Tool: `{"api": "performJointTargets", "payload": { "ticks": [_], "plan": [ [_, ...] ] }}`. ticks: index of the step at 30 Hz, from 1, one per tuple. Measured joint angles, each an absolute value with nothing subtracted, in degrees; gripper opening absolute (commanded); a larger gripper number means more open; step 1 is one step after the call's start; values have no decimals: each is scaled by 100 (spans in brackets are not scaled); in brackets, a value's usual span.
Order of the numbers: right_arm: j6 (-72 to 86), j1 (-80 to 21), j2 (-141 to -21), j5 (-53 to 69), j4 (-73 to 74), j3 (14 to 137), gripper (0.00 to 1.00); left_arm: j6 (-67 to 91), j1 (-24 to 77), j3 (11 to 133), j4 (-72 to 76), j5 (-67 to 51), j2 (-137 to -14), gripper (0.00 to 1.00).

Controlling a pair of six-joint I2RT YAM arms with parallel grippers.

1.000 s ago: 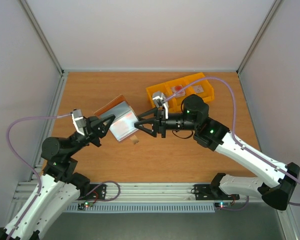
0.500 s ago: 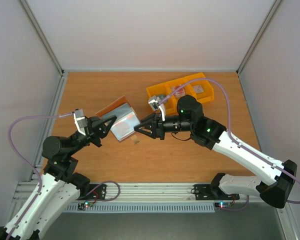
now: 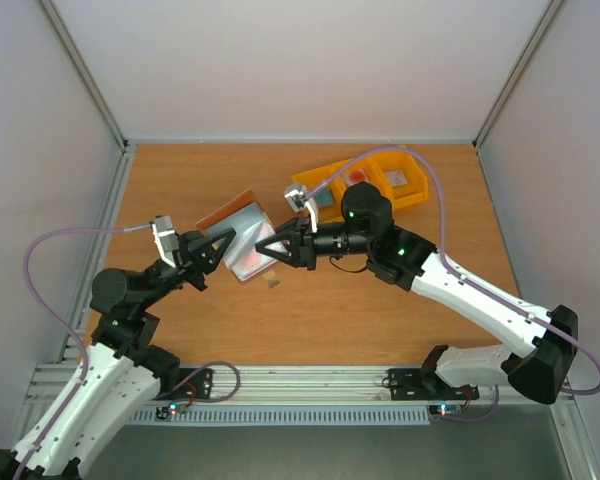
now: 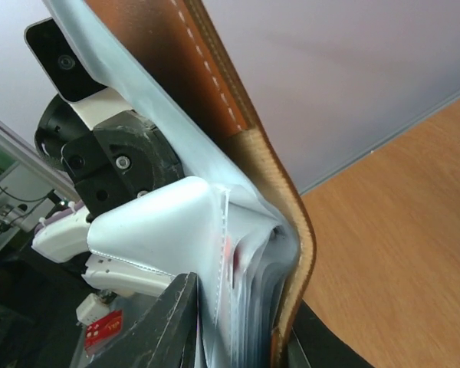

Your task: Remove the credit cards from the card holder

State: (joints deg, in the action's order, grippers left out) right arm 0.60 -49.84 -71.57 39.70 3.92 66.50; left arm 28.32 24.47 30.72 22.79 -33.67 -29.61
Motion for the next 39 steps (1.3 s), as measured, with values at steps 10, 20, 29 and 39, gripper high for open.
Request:
{"api": "performJointTargets", "payload": {
  "ticks": [10, 20, 29, 39],
  "plan": [
    [209, -4980, -7277, 3944, 375, 6746, 4, 2875, 2443, 2875, 2556, -3256, -2950, 22],
    [-104, -4678, -7201, 3140, 2724, 7719, 1, 2193, 2458, 2770, 1920, -3542, -2635, 74],
    [-346, -4661, -7100, 1863, 5907, 8965, 1, 102, 2480, 3712, -486, -3800, -2738, 80],
    [32, -4661, -7594, 1487, 6285, 8932, 1, -2521, 3422, 5408, -3369, -2620, -4469, 99]
  ]
}}
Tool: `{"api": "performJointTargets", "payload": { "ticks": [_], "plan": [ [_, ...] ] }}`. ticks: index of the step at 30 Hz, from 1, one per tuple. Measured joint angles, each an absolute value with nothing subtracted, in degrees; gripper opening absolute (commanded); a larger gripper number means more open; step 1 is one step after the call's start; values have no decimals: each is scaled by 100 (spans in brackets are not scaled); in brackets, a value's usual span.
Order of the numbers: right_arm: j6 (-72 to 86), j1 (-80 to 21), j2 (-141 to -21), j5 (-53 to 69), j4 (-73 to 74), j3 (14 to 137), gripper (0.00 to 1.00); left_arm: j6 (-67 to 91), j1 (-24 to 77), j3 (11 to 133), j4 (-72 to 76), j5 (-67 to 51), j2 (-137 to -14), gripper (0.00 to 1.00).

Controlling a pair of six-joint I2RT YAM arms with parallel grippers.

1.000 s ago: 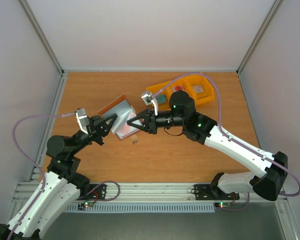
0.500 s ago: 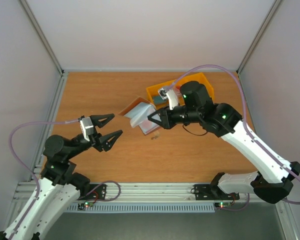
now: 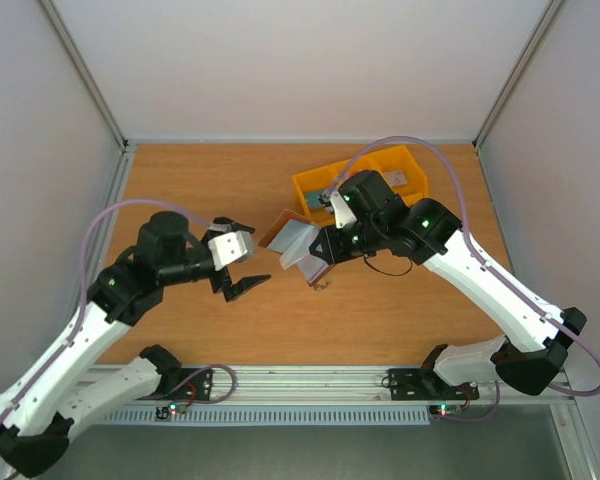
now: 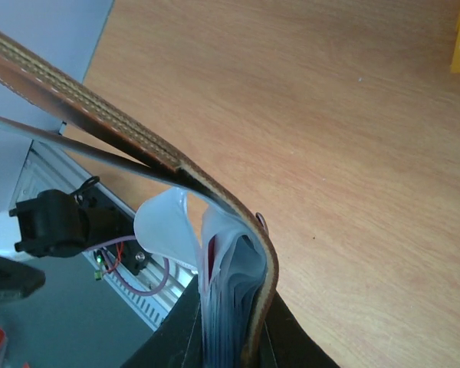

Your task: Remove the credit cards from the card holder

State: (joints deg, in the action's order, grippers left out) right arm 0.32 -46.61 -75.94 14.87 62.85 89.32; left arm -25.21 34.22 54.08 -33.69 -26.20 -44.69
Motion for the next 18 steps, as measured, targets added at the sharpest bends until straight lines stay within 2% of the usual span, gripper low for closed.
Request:
{"api": "performJointTargets", "payload": {
  "ticks": [7, 16, 18],
  "plan": [
    [309, -4661, -7640, 1511, 5994, 8779, 1, -2849, 3706, 5959, -3857, -2626, -5308, 99],
    [561, -4661, -7638, 1605, 5511, 8519, 1, -3286, 4064, 5959, -3378, -1820, -5625, 99],
    [596, -4661, -7640, 1623, 5441, 8466, 1, -3312, 4064, 5959, -3282, -1750, -5625, 96]
  ]
}}
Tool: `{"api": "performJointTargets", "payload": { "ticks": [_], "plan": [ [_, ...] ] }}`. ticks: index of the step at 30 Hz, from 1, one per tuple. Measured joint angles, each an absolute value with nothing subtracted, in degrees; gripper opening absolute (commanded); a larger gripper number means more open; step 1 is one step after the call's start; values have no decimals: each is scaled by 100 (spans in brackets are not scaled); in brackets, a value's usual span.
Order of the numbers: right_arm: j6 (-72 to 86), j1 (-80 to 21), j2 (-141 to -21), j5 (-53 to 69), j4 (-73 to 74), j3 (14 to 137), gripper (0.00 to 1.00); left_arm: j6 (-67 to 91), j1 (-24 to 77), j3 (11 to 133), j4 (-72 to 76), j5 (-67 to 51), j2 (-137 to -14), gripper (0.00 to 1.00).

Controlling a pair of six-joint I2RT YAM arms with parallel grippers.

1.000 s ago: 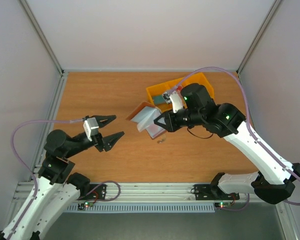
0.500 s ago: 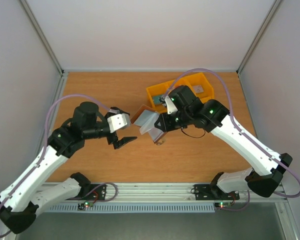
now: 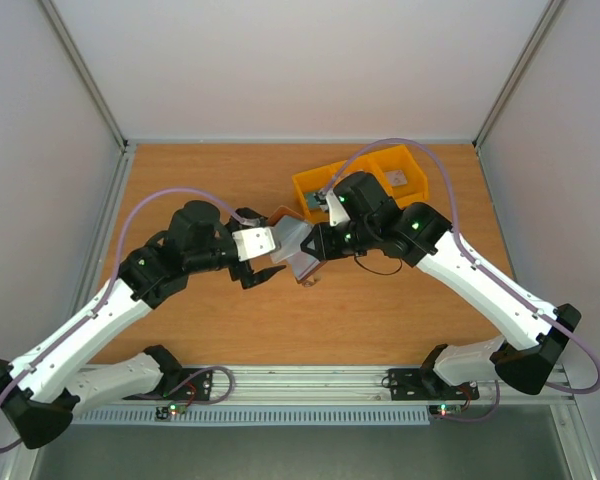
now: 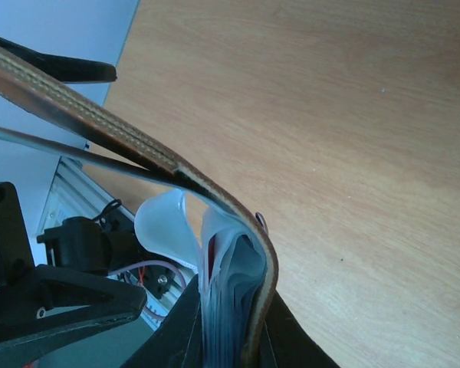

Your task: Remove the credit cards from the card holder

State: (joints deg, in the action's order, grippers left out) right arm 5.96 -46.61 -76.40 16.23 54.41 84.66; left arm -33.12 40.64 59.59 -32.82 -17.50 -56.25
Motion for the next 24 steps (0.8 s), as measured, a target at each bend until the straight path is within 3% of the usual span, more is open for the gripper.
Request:
{"api": "performJointTargets", "payload": {
  "ticks": [5, 10, 15, 17, 22, 24],
  "plan": [
    [639, -4661, -7638, 1658, 5369, 8433, 1, -3358, 4125, 5955, -3050, -1706, -5699, 74],
    [635, -4661, -7638, 1691, 5308, 8433, 1, -3411, 4189, 5957, -2947, -1710, -5905, 60],
    [545, -4661, -7636, 1809, 5317, 8436, 1, -3398, 4215, 5957, -2965, -1691, -6049, 8],
    [489, -4646, -7636, 1839, 5315, 8436, 3, -3321, 4215, 5966, -3017, -1782, -6047, 0],
    [169, -4567, -7585, 2139, 5354, 8436, 43, -2604, 4209, 5986, -3081, -2029, -5977, 0],
    [-19, -4547, -7518, 2200, 5306, 8433, 50, -2099, 4209, 5966, -3076, -2121, -5892, 0]
  ]
}}
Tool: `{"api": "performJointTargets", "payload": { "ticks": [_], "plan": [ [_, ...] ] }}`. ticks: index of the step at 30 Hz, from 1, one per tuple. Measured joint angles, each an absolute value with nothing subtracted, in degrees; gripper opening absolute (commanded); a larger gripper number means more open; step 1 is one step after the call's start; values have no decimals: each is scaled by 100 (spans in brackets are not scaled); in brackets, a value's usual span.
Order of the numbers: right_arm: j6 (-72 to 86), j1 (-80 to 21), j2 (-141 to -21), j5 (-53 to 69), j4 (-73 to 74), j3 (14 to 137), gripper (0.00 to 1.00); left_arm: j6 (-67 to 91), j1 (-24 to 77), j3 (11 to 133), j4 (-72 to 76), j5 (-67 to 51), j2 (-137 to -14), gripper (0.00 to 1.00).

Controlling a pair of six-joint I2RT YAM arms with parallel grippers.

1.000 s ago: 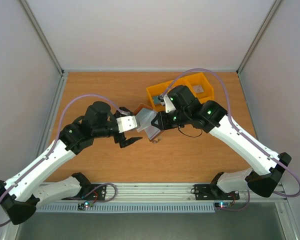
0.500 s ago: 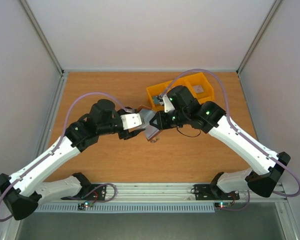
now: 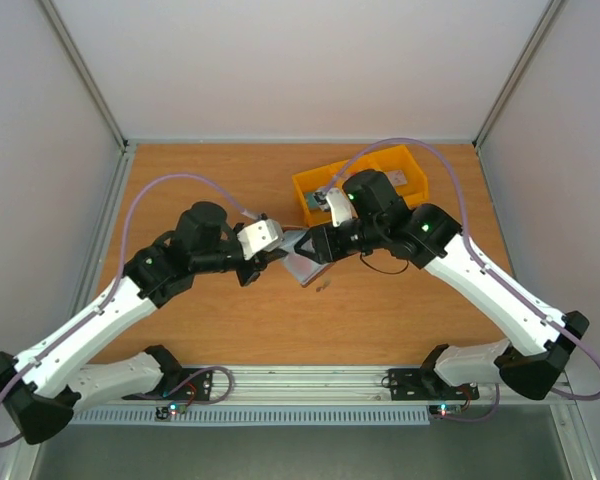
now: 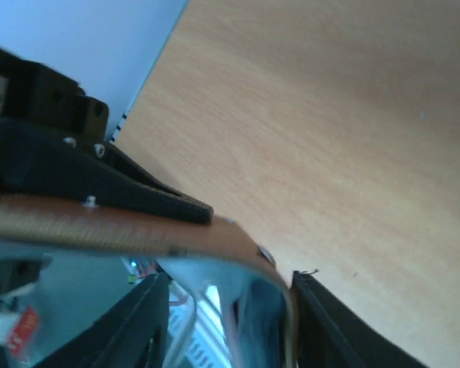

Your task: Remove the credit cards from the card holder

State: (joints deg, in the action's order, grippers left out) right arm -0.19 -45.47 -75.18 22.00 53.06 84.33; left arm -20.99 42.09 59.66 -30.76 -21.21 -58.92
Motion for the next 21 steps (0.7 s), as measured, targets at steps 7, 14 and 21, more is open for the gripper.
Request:
{"api": "performJointTargets", "payload": {
  "ticks": [7, 14, 21],
  "plan": [
    [-381, -4488, -6729, 2322, 4751, 7671, 64, -95, 4056, 5223, -2615, -2434, -5063, 0],
    [-386, -4488, -6381, 2775, 3789, 6917, 66, 1319, 3743, 4622, -1940, -2626, -4565, 0],
    [-318, -4488, -6392, 2989, 2764, 6753, 66, 2099, 3234, 4139, -1369, -2604, -3983, 0]
  ]
}}
